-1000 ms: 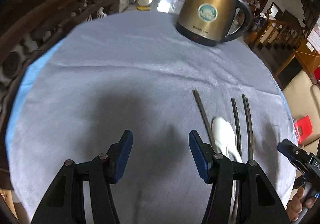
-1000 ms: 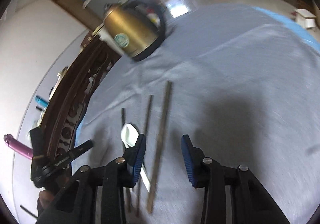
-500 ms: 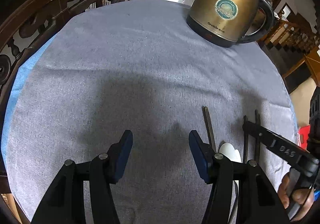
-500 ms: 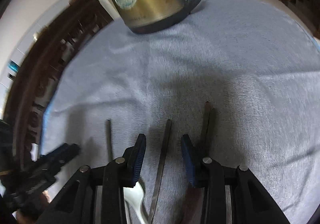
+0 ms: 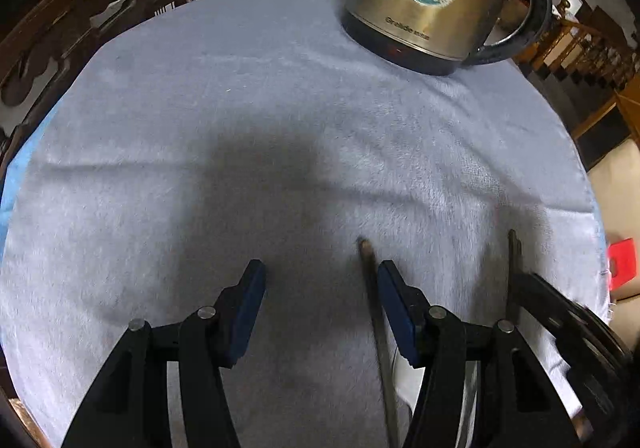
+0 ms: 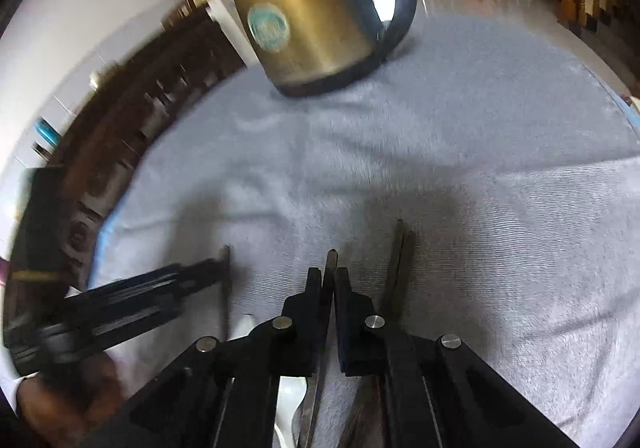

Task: Organize utensils

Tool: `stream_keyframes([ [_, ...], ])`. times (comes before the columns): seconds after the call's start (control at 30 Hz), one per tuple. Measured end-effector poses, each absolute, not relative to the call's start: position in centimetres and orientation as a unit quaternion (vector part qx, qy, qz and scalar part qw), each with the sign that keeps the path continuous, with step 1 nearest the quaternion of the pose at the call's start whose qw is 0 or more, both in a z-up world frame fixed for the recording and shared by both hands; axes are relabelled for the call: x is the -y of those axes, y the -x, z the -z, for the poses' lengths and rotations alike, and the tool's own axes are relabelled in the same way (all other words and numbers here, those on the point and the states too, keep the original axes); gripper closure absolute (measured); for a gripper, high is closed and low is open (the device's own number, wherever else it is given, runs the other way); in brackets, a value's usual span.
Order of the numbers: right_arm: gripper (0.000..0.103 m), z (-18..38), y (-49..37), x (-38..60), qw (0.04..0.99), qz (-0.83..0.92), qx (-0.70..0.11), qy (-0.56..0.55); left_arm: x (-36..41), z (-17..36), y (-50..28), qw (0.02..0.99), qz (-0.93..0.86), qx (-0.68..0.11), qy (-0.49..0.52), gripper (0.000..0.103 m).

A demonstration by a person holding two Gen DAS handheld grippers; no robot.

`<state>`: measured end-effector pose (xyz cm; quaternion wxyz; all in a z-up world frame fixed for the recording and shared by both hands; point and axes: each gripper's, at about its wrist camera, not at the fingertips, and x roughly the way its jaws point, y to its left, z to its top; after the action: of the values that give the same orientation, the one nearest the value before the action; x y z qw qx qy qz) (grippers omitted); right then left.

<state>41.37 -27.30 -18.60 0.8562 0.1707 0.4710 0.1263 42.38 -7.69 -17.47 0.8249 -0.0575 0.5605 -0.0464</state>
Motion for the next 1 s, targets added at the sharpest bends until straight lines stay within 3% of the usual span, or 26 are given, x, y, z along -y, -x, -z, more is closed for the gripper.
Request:
stream_keyframes([
  [0.13, 0.096, 16.4, -39.6, 28.8, 0.871, -0.136, -0.431, -0.194, 9.1, 17.3, -42.8, 0.830, 0.053, -0.553, 0.046, 0.068],
  [0.27, 0.096, 14.0, -38.2, 29.7, 0.880, -0.161, -0.390, -0.220, 10.8, 17.4, -42.8, 0.840, 0.062, -0.539, 0.001, 0.095],
  [0.5, 0.096, 11.4, -35.0, 30.8, 0.892, -0.162, -0.347, -0.240, 8.9, 16.6, -41.5, 0.847, 0.070, -0.527, 0.011, 0.098],
  [1.0, 0.096, 8.9, -24.3, 38.1, 0.915, -0.084, -0.274, -0.283, 1.6, 5.6, -32.2, 0.916, 0.071, -0.391, 0.056, 0.098],
])
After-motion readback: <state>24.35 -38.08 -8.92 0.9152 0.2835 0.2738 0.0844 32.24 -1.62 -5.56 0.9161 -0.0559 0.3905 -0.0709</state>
